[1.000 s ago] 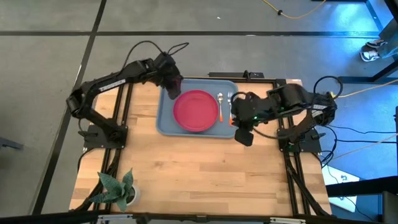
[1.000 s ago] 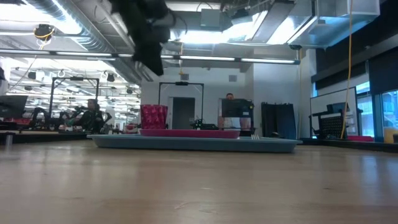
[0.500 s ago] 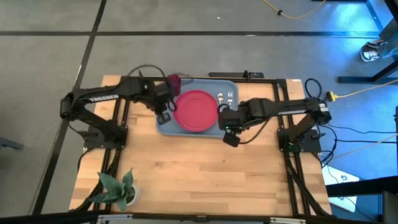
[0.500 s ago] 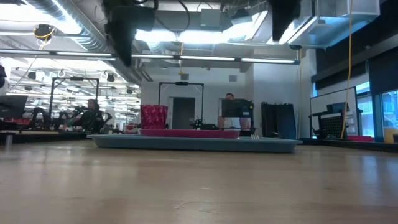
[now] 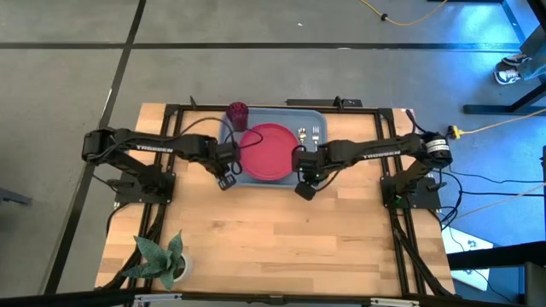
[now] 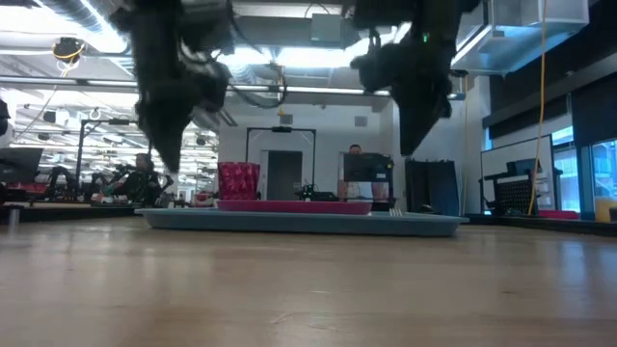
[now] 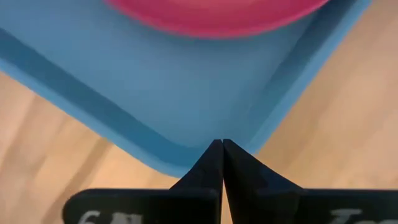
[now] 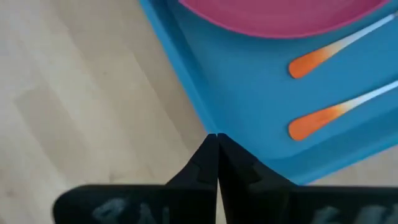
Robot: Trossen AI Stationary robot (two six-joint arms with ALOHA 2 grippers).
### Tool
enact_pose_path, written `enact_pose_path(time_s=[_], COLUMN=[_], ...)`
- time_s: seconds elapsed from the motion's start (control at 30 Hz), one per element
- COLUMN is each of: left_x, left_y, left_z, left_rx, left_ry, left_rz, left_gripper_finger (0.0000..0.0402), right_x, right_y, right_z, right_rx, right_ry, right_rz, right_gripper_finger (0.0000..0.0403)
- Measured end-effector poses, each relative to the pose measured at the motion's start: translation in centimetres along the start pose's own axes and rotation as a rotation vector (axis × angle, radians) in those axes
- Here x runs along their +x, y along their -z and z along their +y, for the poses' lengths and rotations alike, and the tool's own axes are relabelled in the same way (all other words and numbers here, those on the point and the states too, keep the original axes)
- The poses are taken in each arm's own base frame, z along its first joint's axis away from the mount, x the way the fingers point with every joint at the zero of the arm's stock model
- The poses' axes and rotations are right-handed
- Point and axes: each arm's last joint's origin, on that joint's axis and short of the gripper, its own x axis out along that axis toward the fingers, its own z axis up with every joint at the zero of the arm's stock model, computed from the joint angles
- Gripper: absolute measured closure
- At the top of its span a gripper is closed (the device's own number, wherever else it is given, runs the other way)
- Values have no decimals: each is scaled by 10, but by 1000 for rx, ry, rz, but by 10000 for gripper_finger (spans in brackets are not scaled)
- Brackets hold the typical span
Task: Pick and place plate/cup/fork/spoon on tray
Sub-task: Move the blue serving tray to the middle of the table
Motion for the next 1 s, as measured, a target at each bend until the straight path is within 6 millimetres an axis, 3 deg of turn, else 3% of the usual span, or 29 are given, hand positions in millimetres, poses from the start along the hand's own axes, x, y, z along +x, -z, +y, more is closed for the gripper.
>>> enact_pose_path(time_s=[0.4,1.0], left_x=[41,46], left_y=[32,36], left_z=[9,10], left_rx=[-91,-98], left_ry=[37,55], left_rz=[56,60], left_gripper_finger=[401,401], right_x=[40,74], right_y=[16,40], right_z=[-16,-29], right_rx=[52,94], right_ry=[-102,-38], right_rz=[48,8], right_gripper_finger=[400,401])
